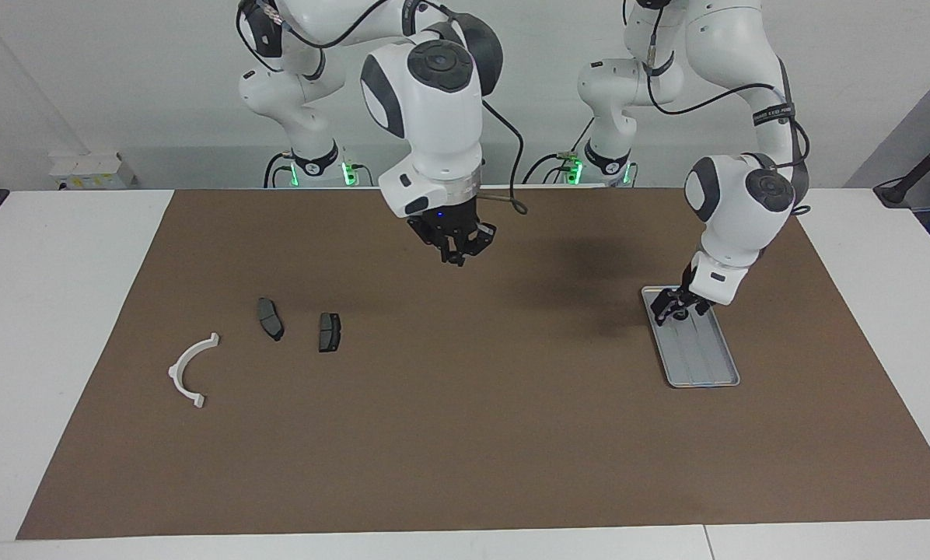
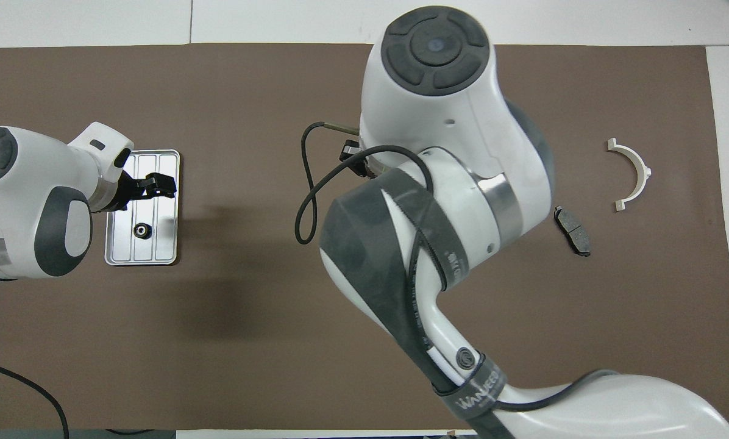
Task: Pick bearing gear from pile to tray
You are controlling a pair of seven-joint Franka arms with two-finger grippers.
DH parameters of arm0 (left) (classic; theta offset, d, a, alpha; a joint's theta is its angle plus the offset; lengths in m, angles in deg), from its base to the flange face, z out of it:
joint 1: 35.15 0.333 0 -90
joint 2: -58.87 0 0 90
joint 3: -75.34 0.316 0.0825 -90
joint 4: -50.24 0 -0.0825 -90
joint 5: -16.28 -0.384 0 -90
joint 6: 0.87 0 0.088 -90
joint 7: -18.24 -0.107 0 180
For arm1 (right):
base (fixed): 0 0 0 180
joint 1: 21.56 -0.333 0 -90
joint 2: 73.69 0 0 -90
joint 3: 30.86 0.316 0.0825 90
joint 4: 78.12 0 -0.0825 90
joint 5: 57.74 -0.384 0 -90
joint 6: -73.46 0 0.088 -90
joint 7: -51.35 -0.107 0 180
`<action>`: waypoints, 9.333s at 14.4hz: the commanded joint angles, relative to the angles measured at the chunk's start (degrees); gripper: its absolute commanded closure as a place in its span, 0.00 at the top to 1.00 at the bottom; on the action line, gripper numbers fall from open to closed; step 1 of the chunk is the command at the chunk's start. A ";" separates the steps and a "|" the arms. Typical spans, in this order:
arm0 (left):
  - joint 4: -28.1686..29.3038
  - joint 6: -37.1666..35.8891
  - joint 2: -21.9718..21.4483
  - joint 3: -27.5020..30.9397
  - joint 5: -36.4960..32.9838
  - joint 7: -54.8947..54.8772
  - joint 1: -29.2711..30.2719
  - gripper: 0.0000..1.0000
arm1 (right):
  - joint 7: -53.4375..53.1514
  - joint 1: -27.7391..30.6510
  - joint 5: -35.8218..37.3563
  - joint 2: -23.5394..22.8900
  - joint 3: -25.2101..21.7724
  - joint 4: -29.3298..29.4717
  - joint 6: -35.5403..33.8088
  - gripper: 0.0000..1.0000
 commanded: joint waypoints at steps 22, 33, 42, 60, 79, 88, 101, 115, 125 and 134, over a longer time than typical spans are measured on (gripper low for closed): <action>0.71 -0.26 -1.41 0.44 0.57 0.13 -0.16 1.00 | -14.99 -8.62 2.27 -22.16 -0.78 0.92 19.62 0.00; 0.10 -0.26 -1.23 0.44 0.75 2.49 -1.04 1.00 | -14.55 -7.91 2.80 -19.10 -0.78 1.01 17.43 1.00; -3.05 2.29 2.27 0.70 0.66 21.54 -15.16 1.00 | 7.56 4.81 -0.89 -2.93 -0.25 1.98 5.66 1.00; -11.06 3.17 14.94 0.97 -0.66 39.15 -29.25 0.58 | 56.11 23.72 -2.14 19.84 -7.90 -18.83 -2.89 1.00; -9.83 -13.68 0.54 3.25 -0.40 24.87 -19.60 0.00 | 63.32 26.80 3.24 27.32 -7.90 -27.11 1.43 1.00; -0.25 0.87 0.69 3.34 -0.40 -8.29 0.71 0.00 | 62.27 26.80 2.45 27.67 -7.90 -27.11 1.25 1.00; 0.27 10.02 7.47 3.34 -0.22 -7.25 1.42 0.00 | 56.11 26.19 2.36 27.41 -7.90 -27.20 2.04 1.00; -11.76 -19.46 -3.50 3.60 -0.39 -6.28 2.04 1.00 | 56.29 25.84 2.18 28.90 -7.90 -27.99 1.95 1.00; -17.83 -30.83 -9.49 4.41 -0.13 -5.31 0.44 1.00 | 56.38 25.84 2.18 28.90 -7.90 -27.99 1.95 1.00; -22.49 -34.36 -9.85 3.17 -0.30 -6.46 1.16 1.00 | 56.46 25.92 2.27 28.82 -7.90 -27.99 1.86 1.00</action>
